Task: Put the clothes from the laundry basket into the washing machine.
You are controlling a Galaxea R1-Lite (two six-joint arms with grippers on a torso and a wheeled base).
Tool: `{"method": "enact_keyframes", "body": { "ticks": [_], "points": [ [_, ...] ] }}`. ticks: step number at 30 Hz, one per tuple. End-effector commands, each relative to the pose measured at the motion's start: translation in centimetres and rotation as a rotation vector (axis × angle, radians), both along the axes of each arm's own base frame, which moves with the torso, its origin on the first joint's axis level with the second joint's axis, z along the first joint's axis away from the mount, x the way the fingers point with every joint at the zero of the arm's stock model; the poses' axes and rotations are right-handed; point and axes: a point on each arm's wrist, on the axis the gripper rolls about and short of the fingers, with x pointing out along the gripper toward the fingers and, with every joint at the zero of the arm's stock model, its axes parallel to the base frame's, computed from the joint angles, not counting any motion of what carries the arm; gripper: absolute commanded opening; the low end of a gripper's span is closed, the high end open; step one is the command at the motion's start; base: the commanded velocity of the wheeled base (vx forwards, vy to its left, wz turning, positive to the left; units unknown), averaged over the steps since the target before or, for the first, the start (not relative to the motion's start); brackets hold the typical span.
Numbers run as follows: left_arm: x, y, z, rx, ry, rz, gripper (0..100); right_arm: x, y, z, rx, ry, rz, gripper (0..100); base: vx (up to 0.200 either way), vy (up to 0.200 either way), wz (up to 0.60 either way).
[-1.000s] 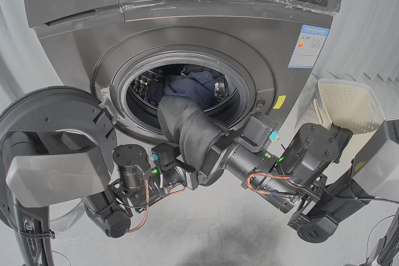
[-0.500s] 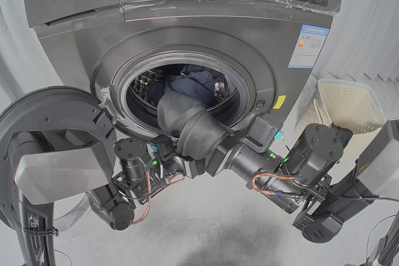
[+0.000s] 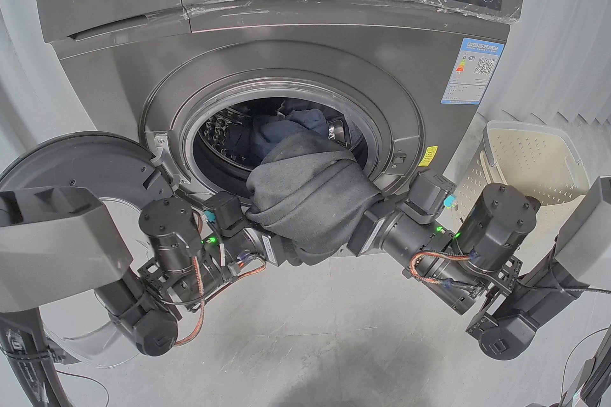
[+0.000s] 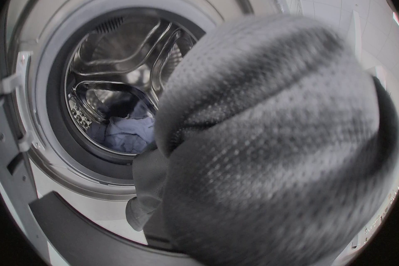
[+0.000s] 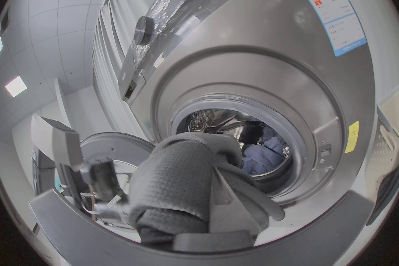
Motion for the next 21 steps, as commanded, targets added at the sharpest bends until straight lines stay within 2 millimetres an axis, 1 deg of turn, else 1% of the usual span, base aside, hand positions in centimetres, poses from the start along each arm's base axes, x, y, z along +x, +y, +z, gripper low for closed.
{"method": "enact_keyframes", "body": {
  "ticks": [1,5,6,7,10,11,12,13,16,20,21],
  "points": [
    [-2.8,1.5,3.3,-0.036,-0.054,-0.007,0,0.2,-1.0,-1.4,-0.044,0.044,-0.028,0,0.0,0.0,0.0],
    [-4.2,2.4,4.5,-0.049,-0.072,-0.005,0,0.6,-1.2,-2.5,-0.071,0.072,-0.042,0,0.0,0.0,0.0],
    [-4.2,2.4,4.5,-0.05,-0.074,-0.005,0,0.6,-1.2,-2.6,-0.072,0.073,-0.042,0,0.0,0.0,0.0],
    [-5.0,2.8,4.9,-0.054,-0.08,-0.008,0,0.4,-1.3,-3.1,-0.087,0.088,-0.037,0,0.0,0.0,0.0],
    [-6.3,3.2,5.5,-0.063,-0.087,-0.024,0,-0.1,-1.2,-3.9,-0.116,0.111,-0.022,0,0.0,0.0,0.0],
    [-6.4,3.2,5.6,-0.064,-0.088,-0.026,0,-0.1,-1.2,-4.1,-0.12,0.114,-0.021,0,0.0,0.0,0.0],
    [-7.1,3.5,5.7,-0.064,-0.088,-0.032,0,-0.3,-0.8,-4.7,-0.14,0.129,-0.006,0,0.0,0.0,0.0],
    [-7.3,3.7,5.8,-0.062,-0.088,-0.035,0,-0.5,-0.6,-4.9,-0.145,0.133,0.004,0,0.0,0.0,0.0],
    [-8.1,4.2,5.8,-0.056,-0.085,-0.037,0,-1.0,0.2,-5.0,-0.148,0.127,0.035,0,0.0,0.0,0.0],
    [-8.2,4.3,5.9,-0.059,-0.09,-0.037,0,-1.3,0.9,-4.4,-0.128,0.107,0.057,0,0.0,0.0,0.0],
    [-8.3,4.3,6.0,-0.06,-0.093,-0.039,0,-1.8,1.2,-4.0,-0.113,0.098,0.079,0,0.0,0.0,0.0]
  ]
}}
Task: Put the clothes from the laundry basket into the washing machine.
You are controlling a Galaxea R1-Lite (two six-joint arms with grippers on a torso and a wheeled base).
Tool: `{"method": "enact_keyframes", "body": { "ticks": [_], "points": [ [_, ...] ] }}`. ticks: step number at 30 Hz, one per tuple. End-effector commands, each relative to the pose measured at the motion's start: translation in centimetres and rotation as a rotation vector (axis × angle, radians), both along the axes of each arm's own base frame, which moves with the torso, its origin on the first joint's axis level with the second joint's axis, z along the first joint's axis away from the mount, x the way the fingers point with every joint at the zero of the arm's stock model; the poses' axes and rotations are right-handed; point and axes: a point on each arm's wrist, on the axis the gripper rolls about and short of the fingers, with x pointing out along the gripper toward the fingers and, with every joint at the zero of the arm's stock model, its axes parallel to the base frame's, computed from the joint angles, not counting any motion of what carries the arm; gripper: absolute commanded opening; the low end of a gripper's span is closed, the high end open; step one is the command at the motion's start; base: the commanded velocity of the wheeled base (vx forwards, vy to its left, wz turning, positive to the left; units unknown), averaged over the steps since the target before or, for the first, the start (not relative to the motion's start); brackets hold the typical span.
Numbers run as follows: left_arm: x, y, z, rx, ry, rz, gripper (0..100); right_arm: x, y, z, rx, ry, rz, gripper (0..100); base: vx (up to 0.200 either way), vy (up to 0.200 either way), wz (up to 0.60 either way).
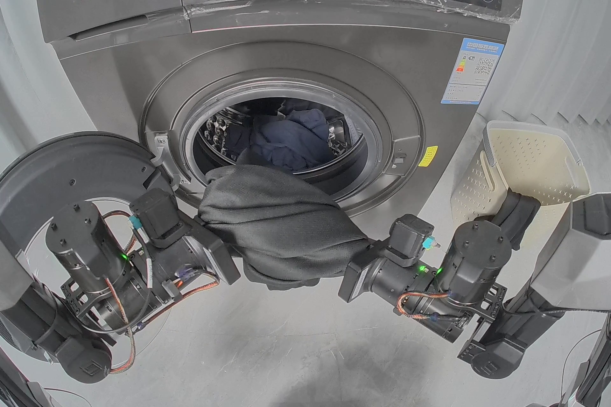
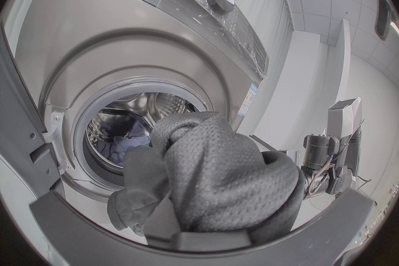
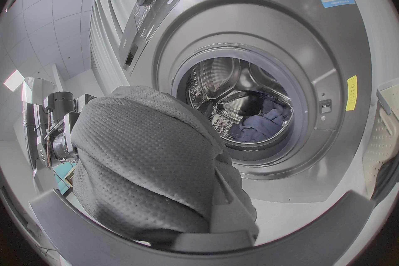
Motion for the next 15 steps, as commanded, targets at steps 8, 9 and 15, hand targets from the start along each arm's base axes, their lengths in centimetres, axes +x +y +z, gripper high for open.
{"method": "enact_keyframes", "body": {
  "ticks": [8,9,15],
  "points": [
    [-0.5,0.6,0.5,-0.013,-0.012,0.007,0,-2.8,-1.7,1.8,0.016,-0.009,0.056,100,0.0,0.0,0.0],
    [-0.5,0.6,0.5,-0.012,-0.011,0.008,0,-2.9,-1.8,1.8,0.011,-0.007,0.057,100,0.0,0.0,0.0],
    [-0.8,1.1,-0.2,0.008,0.018,0.029,0,-4.9,-6.1,0.3,-0.121,0.032,0.044,100,0.0,0.0,0.0]
  ]
}}
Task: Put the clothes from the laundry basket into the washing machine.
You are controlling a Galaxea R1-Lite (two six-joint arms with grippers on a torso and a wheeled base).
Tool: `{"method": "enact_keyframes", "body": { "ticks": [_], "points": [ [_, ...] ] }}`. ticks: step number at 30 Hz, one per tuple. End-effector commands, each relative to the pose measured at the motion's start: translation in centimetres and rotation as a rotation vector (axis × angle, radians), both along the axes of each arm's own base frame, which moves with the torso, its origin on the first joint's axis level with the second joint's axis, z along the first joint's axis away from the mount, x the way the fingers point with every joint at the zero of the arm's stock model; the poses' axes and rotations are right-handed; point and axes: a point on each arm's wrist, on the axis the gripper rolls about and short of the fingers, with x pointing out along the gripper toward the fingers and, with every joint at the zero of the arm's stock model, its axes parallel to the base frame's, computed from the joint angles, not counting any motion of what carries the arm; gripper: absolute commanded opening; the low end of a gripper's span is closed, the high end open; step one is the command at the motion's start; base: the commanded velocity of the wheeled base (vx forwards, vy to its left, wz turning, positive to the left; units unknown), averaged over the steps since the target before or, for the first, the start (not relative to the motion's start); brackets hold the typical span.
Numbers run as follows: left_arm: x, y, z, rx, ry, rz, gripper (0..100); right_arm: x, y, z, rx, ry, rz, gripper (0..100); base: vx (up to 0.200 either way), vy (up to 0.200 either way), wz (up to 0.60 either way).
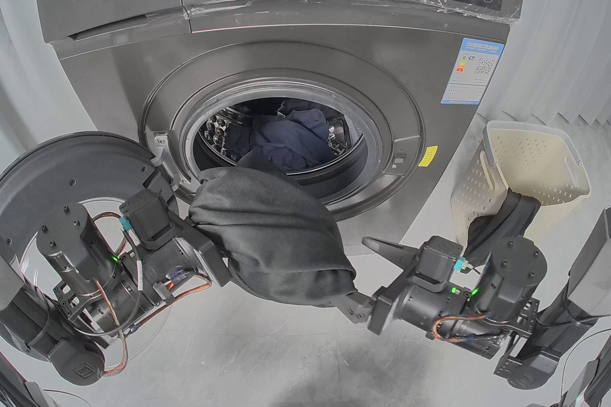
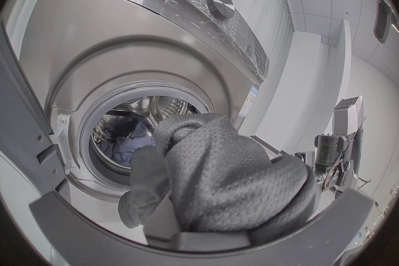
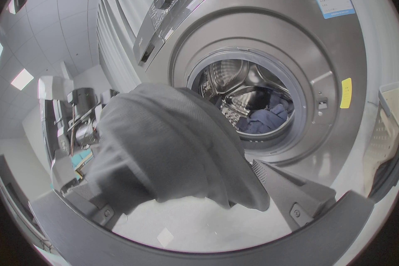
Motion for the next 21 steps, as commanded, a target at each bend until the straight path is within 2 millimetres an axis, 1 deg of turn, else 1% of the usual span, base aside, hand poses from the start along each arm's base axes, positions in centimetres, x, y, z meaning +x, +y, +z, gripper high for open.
{"method": "enact_keyframes", "body": {
  "ticks": [1,5,10,16,19,21],
  "points": [
    [-0.2,0.5,-0.6,0.015,0.025,0.017,0,-1.3,-4.1,-0.3,-0.077,0.013,-0.046,100,0.0,0.0,0.0],
    [-0.3,0.7,-0.8,0.027,0.031,0.024,0,-1.7,-5.4,-1.4,-0.127,0.056,-0.071,100,0.0,0.0,0.0],
    [-0.4,0.8,-1.1,0.035,0.04,0.023,0,-1.4,-5.5,-1.3,-0.119,0.053,-0.079,100,0.0,0.0,0.0],
    [-0.9,1.1,-1.8,0.06,0.066,0.025,0,0.1,-5.9,-1.0,-0.097,0.044,-0.146,100,0.0,0.0,0.0],
    [-0.7,1.7,-2.0,0.076,0.065,0.052,0,1.1,-6.3,-1.0,-0.088,0.04,-0.182,100,0.0,0.0,0.0],
    [-0.6,1.8,-2.1,0.102,0.055,0.058,0,1.3,-6.5,-1.1,-0.091,0.044,-0.191,100,0.0,0.0,0.0]
  ]
}}
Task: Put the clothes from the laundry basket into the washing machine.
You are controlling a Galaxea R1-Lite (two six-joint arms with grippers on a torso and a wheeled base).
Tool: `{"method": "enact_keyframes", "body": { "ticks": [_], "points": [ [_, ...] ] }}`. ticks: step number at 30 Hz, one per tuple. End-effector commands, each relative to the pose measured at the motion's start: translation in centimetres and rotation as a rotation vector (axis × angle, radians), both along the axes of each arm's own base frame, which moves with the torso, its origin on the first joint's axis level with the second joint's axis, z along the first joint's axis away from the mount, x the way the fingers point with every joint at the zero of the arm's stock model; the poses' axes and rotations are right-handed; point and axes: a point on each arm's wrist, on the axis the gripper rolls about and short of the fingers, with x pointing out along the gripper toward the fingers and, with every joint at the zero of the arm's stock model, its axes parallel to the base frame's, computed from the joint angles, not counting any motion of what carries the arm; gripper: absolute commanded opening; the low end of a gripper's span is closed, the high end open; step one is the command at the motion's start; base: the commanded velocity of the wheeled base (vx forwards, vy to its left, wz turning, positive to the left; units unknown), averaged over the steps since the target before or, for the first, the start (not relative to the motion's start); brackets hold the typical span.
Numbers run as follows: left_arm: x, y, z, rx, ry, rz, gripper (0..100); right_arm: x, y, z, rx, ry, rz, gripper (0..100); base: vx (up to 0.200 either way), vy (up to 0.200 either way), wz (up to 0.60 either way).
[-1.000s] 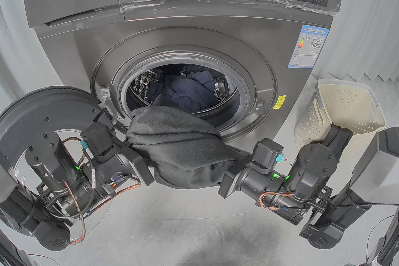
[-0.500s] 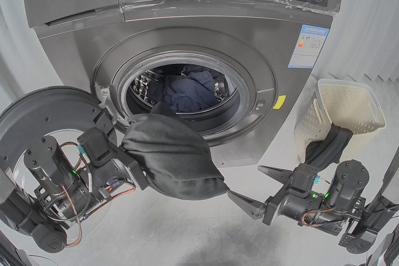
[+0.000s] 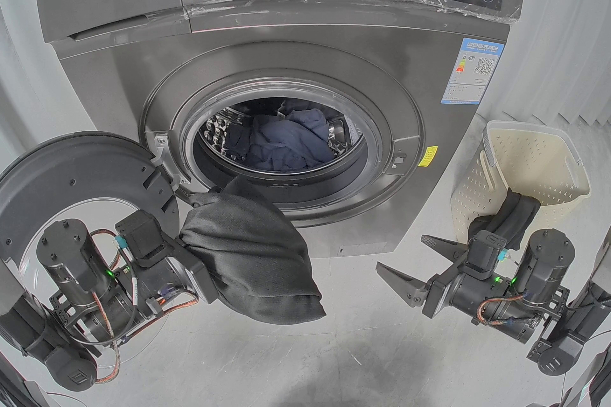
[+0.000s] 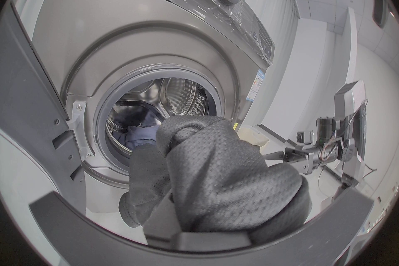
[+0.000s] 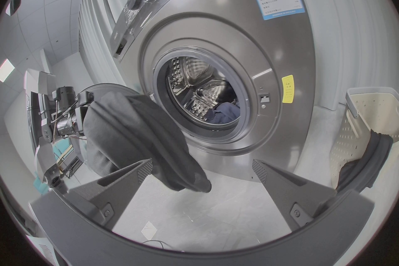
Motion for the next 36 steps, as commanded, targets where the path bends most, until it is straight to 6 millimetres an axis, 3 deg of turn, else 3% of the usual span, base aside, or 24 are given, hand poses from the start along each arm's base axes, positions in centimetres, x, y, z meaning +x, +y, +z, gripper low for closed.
{"method": "enact_keyframes", "body": {
  "ticks": [1,30,36],
  "points": [
    [0.1,0.34,-0.43,0.036,-0.002,0.017,0,0.8,-0.36,-0.2,-0.001,0.004,-0.029,100,0.0,0.0,0.0],
    [0.08,0.46,-0.79,0.056,0.004,0.015,0,0.81,0.04,-0.34,0.0,0.008,-0.017,100,0.0,0.0,0.0],
    [0.03,0.45,-0.88,0.06,0.006,0.013,0,0.8,0.13,-0.36,0.001,0.009,-0.014,100,0.2,0.0,0.0]
  ]
}}
